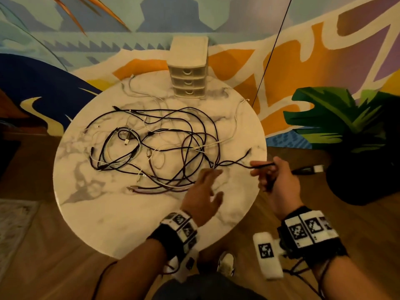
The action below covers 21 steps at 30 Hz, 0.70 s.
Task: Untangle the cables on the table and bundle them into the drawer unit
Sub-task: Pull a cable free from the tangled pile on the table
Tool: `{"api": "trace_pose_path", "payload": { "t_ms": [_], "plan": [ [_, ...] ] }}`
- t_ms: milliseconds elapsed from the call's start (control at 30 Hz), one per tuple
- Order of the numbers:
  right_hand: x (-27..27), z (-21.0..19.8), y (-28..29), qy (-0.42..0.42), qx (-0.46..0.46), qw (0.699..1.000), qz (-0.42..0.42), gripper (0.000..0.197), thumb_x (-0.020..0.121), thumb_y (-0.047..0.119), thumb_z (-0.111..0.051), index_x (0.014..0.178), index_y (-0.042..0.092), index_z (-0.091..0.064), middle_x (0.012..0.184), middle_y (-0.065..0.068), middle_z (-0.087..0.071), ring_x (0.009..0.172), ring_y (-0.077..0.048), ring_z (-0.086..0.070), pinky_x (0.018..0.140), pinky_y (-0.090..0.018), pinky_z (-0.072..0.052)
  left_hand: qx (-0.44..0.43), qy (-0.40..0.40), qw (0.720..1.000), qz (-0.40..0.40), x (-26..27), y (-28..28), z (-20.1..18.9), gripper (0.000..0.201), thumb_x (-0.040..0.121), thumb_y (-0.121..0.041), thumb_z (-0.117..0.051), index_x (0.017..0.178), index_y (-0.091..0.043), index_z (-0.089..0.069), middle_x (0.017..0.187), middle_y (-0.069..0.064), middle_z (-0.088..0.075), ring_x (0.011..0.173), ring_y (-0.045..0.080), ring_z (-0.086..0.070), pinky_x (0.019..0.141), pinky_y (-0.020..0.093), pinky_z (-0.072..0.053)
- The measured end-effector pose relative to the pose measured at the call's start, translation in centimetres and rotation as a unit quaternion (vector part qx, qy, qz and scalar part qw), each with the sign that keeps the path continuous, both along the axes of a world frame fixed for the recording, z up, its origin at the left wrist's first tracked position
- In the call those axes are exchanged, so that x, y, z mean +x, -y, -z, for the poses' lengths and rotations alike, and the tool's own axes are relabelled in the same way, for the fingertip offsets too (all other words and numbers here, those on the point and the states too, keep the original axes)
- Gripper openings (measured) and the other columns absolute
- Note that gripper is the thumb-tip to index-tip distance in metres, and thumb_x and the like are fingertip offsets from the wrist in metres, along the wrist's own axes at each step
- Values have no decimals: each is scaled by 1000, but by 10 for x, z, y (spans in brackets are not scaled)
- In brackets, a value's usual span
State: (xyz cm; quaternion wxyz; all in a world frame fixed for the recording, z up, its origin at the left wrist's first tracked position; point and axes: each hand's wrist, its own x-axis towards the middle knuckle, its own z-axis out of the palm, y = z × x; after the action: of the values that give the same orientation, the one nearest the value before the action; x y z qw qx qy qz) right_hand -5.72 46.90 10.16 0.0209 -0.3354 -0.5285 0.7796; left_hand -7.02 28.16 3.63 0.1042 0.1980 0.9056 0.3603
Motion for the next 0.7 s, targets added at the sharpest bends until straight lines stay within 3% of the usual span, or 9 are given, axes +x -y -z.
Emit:
{"api": "trace_pose_path", "payload": {
  "t_ms": [67, 100, 200, 267, 367, 433, 533, 633, 700],
  "plan": [
    [3, 2, 12, -2, 11, 999, -44, 57, 101, 30, -28, 81, -3, -70, 57, -10, -62, 43, -10, -35, 42, -21, -26, 8, 27, 999, 35, -8, -27, -3, 61, 87, -25, -60, 141, -27, -32, 136, -9, -33, 73, 11, -59, 74, 25, -49],
    [4, 2, 13, -5, 10, 998, -63, 57, 101, 28, -28, 82, -4, -70, 55, -10, -60, 42, -10, -35, 41, -22, -26, 13, 63, 997, 44, -13, -33, 3, 59, 87, -24, -60, 141, -25, -34, 131, -7, -40, 73, 12, -58, 75, 27, -48],
    [2, -3, 3, -11, -1, 997, -72, 56, 100, 27, -28, 81, -7, -68, 50, -7, -54, 40, -10, -31, 40, -22, -24, 27, 174, 984, 20, -14, -28, 38, 29, 90, -25, -56, 119, -22, -55, 101, 2, -61, 73, 15, -54, 74, 33, -48],
    [2, -7, -13, -9, -7, 998, -54, 55, 100, 27, -28, 80, -5, -68, 49, -6, -53, 39, -9, -29, 40, -21, -22, -69, 179, 981, 13, -13, -8, 55, 20, 93, -31, -49, 108, -20, -55, 93, 5, -63, 80, 21, -58, 72, 32, -46],
    [9, 4, -40, 28, 30, 999, -28, 60, 101, 35, -28, 77, 7, -75, 55, -4, -54, 38, -8, -28, 39, -21, -20, -196, 144, 969, 42, -20, 20, 57, 25, 96, -37, -41, 112, -21, -51, 100, 8, -64, 92, 27, -60, 76, 34, -47],
    [15, 15, -53, 73, 146, 985, -52, 63, 102, 45, -24, 91, 7, -73, 61, -5, -56, 37, -7, -35, 41, -21, -24, -218, 130, 967, 11, -33, 32, 49, 32, 98, -38, -34, 123, -23, -48, 109, 10, -63, 98, 29, -60, 80, 35, -47],
    [26, 16, -46, 87, 278, 941, -171, 72, 98, 51, -18, 84, 8, -74, 56, -8, -55, 35, -1, -41, 40, -13, -32, -243, 82, 967, -3, -43, 34, 26, 33, 100, -37, -29, 122, -22, -48, 109, 8, -65, 96, 28, -62, 76, 35, -47],
    [32, 22, -1, 90, 216, 912, -337, 67, 96, 48, -23, 85, 2, -71, 46, -2, -49, 39, -1, -46, 52, -12, -36, -307, -4, 949, 67, -29, 19, 0, 30, 100, -37, -28, 114, -19, -48, 103, 6, -65, 91, 29, -62, 71, 36, -45],
    [26, 39, 27, 109, 223, 880, -405, 60, 97, 50, -24, 84, 12, -68, 47, 3, -50, 41, 0, -47, 59, -15, -36, -331, -19, 936, 113, -12, 6, -4, 29, 100, -34, -27, 115, -19, -46, 99, 7, -65, 88, 29, -62, 66, 36, -42]
  ]
}}
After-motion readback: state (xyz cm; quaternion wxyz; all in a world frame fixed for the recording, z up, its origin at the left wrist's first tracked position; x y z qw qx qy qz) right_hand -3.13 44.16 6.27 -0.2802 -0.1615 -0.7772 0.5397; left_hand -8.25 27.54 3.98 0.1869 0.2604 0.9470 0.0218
